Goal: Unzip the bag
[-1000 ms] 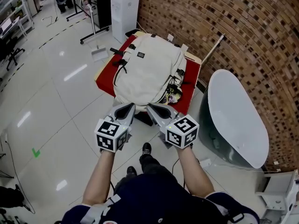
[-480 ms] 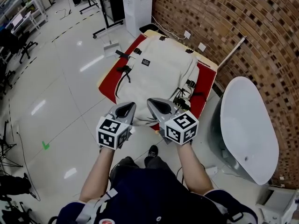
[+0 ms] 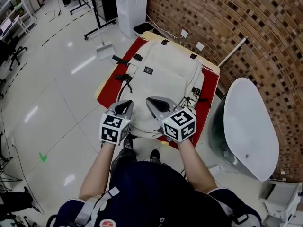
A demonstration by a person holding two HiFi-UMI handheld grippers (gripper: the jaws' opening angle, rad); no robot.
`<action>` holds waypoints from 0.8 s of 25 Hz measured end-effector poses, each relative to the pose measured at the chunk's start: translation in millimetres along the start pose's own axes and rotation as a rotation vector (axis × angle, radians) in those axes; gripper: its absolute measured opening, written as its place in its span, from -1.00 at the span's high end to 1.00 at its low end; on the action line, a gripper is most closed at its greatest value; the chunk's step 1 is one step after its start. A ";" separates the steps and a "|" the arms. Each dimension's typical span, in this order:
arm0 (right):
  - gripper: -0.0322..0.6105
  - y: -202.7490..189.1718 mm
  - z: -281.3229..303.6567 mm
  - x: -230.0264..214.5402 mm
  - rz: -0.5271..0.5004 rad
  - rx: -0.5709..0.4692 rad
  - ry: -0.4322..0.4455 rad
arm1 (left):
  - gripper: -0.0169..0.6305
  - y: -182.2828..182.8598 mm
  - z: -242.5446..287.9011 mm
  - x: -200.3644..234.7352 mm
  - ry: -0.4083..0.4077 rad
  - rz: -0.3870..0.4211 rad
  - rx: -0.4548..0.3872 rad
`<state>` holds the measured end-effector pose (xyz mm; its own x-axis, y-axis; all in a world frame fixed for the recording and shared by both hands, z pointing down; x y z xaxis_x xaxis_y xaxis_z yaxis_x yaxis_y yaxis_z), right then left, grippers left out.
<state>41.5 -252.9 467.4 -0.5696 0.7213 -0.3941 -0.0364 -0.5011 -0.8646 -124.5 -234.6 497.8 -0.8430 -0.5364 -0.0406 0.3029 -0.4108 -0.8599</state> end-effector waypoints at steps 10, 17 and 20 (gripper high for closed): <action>0.88 -3.0 100.0 -18.0 -0.032 0.172 -0.147 | 0.75 -38.5 41.7 54.7 -0.096 -0.031 0.103; 0.60 -15.5 149.9 -37.3 -0.069 0.344 -0.162 | 0.69 -64.3 58.8 56.7 -0.150 -0.072 0.197; 0.59 -23.2 165.4 -47.1 -0.088 0.400 -0.191 | 0.69 -68.6 63.4 57.9 -0.144 -0.082 0.210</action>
<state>-66.6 -354.3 557.5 -0.6905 0.6866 -0.2275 -0.3845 -0.6148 -0.6886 -165.9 -284.3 586.7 -0.8010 -0.5883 0.1105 0.3344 -0.5929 -0.7325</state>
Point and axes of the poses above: the fingertips, and each gripper's own axes: z forward along the fingers, x to its left, y out of its top, the point moved 8 cm from there along -z, backward along the fingers, and after that the axes turned 9 degrees about z, right-handed, at the moved point
